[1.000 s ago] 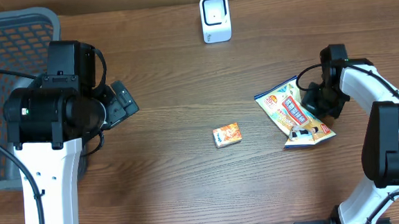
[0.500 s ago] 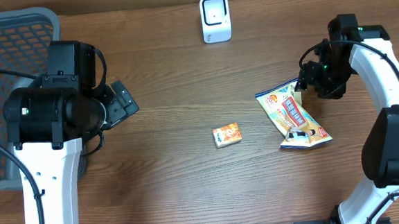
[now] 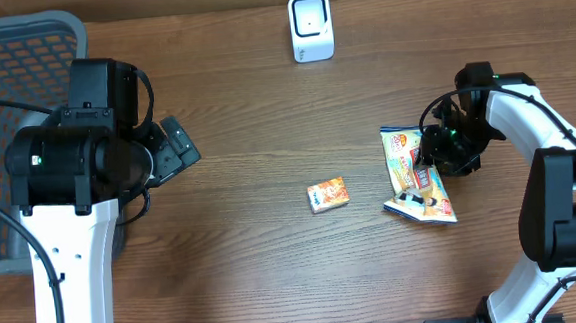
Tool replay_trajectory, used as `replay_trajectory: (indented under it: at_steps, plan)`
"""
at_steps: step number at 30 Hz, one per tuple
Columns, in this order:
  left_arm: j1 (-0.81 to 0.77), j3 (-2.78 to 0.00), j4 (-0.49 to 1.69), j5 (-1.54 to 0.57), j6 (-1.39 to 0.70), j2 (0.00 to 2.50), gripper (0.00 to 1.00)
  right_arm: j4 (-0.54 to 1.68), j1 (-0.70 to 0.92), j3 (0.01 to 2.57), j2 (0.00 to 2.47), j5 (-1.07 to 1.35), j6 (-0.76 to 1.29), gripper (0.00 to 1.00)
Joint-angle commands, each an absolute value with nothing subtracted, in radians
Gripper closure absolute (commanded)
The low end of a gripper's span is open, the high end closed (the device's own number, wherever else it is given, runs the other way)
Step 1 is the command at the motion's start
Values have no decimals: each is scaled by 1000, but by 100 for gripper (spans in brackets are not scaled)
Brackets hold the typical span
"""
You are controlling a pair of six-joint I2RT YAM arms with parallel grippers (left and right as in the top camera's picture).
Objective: Scan the item barcode
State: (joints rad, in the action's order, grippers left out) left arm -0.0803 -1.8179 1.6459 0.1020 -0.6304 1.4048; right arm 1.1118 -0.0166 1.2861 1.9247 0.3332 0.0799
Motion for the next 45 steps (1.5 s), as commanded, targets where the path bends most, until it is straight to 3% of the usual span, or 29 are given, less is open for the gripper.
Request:
replay_trajectory:
  at_steps: [1,9,16,21,25,28,32,34,37,40,45]
  plan:
    - [-75,-1814,1645,115,-651,1406,0,1105,-14,1307,1925,434,129,96]
    - [-75,-1814,1645,115,-651,1406,0,1103,-13,1450,1924,845,139,96]
    - [-75,-1814,1645,115,-651,1406,0,970,-13,1465,1924,1042,292,96]
    - [-75,-1814,1645,115,-651,1406,0,934,0,1449,1927,923,313,96]
    - [-75,-1814,1645,115,-651,1406,0,935,19,1394,1927,631,411,96]
    - [-75,-1814,1645,115,-651,1406,0,924,34,1358,1927,498,443,85]
    - [-75,-1814,1645,115,-651,1406,0,947,41,1348,1927,332,442,43]
    - [-75,-1814,1645,115,-651,1406,0,981,41,1356,1926,281,442,36]
    - [-75,-1814,1645,115,-651,1406,1,1052,38,1398,1926,246,419,38]
    - [-75,-1814,1645,115,-651,1406,0,1142,39,1481,1926,249,367,49]
    - [-75,-1814,1645,115,-651,1406,0,1255,45,1657,1924,302,321,83]
